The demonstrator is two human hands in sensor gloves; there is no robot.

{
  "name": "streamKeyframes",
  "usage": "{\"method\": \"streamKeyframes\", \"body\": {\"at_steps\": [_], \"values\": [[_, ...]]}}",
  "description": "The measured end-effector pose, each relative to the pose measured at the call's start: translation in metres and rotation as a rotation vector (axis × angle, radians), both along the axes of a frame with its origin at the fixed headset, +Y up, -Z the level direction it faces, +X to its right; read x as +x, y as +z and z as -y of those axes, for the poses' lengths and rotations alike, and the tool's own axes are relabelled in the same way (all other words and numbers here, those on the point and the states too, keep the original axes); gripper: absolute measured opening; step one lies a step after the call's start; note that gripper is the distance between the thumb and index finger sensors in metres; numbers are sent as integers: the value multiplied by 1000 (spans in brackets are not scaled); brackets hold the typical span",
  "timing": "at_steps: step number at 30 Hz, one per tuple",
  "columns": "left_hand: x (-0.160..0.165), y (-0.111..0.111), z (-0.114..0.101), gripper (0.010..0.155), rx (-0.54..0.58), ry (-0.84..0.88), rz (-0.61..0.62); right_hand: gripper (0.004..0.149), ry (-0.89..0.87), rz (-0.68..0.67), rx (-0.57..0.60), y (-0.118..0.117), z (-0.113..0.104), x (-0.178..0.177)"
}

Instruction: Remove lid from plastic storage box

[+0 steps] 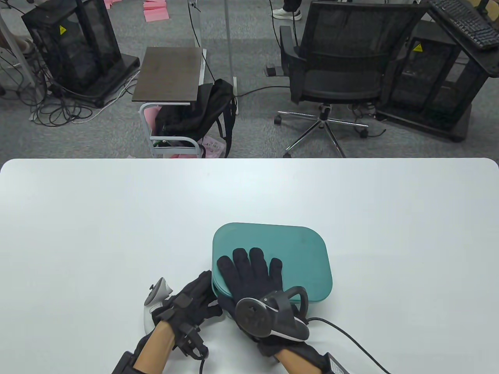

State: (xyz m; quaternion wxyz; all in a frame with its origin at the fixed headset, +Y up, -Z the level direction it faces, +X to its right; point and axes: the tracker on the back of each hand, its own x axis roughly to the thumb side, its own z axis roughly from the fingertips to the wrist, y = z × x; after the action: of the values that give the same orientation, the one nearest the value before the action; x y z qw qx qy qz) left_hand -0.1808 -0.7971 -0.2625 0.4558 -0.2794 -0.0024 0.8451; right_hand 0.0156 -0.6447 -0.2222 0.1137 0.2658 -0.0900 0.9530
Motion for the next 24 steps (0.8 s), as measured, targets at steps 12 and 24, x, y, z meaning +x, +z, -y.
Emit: {"method": "streamKeyframes", "body": {"at_steps": [12, 24], "values": [[1, 1, 1, 53, -8, -4, -17, 47, -131, 127, 322, 12, -70, 58], [1, 1, 1, 53, -11, -8, -27, 45, -335, 273, 398, 6, -107, 155]]}}
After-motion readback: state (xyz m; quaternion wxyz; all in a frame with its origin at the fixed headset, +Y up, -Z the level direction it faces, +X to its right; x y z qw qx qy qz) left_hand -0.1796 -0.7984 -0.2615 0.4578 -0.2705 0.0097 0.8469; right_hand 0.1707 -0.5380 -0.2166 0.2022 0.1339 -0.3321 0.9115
